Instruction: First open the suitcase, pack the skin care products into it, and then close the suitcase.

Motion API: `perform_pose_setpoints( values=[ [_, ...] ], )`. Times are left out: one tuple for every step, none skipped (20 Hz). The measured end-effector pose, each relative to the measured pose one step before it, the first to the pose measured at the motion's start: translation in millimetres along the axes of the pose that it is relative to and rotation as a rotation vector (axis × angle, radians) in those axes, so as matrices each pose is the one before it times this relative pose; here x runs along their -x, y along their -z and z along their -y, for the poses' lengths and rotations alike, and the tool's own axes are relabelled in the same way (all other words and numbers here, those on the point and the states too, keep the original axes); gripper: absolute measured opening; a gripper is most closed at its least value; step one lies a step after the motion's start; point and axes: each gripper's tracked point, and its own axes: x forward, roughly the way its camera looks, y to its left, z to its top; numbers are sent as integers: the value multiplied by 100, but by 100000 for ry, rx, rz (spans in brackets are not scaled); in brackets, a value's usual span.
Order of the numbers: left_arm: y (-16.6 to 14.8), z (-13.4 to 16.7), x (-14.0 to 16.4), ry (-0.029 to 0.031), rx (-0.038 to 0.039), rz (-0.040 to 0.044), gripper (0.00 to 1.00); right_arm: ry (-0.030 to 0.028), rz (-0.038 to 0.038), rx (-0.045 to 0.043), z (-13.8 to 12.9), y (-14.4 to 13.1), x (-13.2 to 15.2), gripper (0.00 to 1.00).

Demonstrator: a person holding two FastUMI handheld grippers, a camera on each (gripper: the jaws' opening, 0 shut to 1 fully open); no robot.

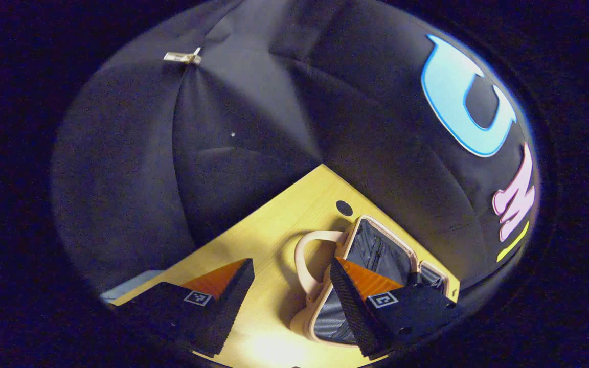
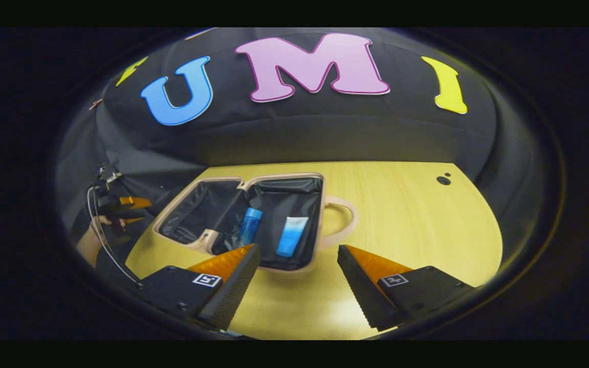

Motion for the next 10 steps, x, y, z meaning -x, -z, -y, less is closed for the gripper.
perform_pose_setpoints(
  values=[
    [-4, -88, -1380, 1096, 5144, -2372, 94, 1082, -1181, 400, 398, 955, 490, 96],
    [47, -321, -1355, 1011, 3562, -2113, 94, 1097, -1292, -258, 547, 843, 399, 96],
    [7, -156, -1031, 577, 1229, -1885, 94, 964, -956, -991, 584, 794, 299, 96],
    [196, -84, -943, 600, -378, -2138, 93, 1295, -1721, -2161, 556, 851, 201, 96],
    [190, -305, -627, -1364, -1016, -2097, 91, 713, -1174, -2294, 536, 728, 183, 96],
    [455, 5, -687, -176, -914, -2185, 88, 719, -529, -2038, 468, 374, 119, 96],
    [260, -33, -577, -25, -167, -1474, 84, 1020, -500, -1386, 442, 349, -72, 96],
    [356, 88, -441, 395, 616, -1252, 80, 635, -9, -777, 250, 177, -18, 96],
    [284, 261, -386, 1435, 1100, -1566, 75, 349, 259, -312, 209, 29, 105, 96],
    [178, 120, -270, 675, 1463, -520, 74, 375, 455, 460, 270, 3, 77, 96]
  ],
)
